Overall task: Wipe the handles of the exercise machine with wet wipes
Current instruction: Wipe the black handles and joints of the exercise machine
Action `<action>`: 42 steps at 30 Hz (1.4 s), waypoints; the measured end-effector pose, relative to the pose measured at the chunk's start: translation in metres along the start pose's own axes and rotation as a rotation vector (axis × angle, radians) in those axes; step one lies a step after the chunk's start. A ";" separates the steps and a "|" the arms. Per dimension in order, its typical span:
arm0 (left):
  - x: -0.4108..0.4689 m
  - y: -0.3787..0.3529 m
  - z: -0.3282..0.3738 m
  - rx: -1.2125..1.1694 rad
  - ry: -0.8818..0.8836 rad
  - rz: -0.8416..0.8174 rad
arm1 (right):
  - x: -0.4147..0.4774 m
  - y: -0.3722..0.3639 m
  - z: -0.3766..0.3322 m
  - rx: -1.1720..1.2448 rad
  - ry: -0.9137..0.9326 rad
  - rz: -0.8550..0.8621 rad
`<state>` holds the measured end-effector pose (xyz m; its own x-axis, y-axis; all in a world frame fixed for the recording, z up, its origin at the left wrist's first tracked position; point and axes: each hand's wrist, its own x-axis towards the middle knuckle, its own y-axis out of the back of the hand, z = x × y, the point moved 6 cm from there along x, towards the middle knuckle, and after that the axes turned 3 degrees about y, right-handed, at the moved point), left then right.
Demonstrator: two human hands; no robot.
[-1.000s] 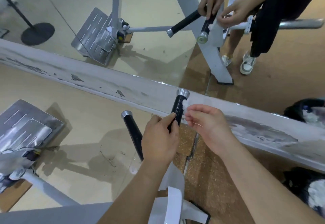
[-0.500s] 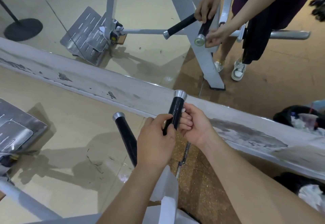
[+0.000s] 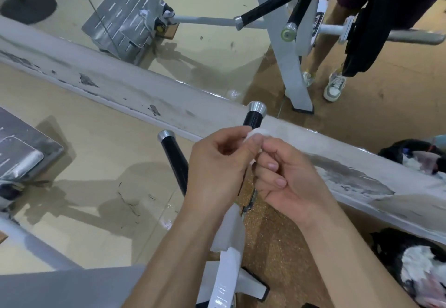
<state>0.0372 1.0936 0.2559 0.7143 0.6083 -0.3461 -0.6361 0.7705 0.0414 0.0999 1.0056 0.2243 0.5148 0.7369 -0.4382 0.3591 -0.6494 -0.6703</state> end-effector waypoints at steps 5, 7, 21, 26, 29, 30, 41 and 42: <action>-0.014 0.034 -0.010 -0.210 0.168 -0.048 | -0.016 -0.015 -0.004 -0.405 0.087 0.016; -0.019 0.050 -0.012 -0.240 0.158 -0.027 | -0.021 -0.022 -0.008 -0.496 0.115 0.053; -0.043 0.068 -0.055 -1.158 0.317 0.132 | -0.004 -0.057 0.038 -0.108 -0.025 0.175; -0.043 0.082 -0.059 -0.976 0.220 0.176 | 0.001 -0.063 0.047 -0.226 -0.048 0.137; -0.047 0.090 -0.061 -0.662 0.165 0.209 | 0.004 -0.069 0.048 -0.206 -0.084 0.113; -0.049 0.092 -0.062 -0.520 0.140 0.222 | 0.005 -0.070 0.048 -0.188 -0.086 0.113; -0.066 0.083 -0.053 -0.049 0.027 0.308 | -0.006 -0.069 0.050 -0.435 -0.045 0.042; -0.066 0.084 -0.056 -0.015 0.019 0.331 | -0.008 -0.067 0.047 -0.566 0.023 0.078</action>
<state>-0.0795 1.1076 0.2298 0.4629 0.8214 -0.3332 -0.8369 0.5288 0.1411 0.0348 1.0520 0.2445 0.5715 0.6823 -0.4559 0.6769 -0.7061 -0.2081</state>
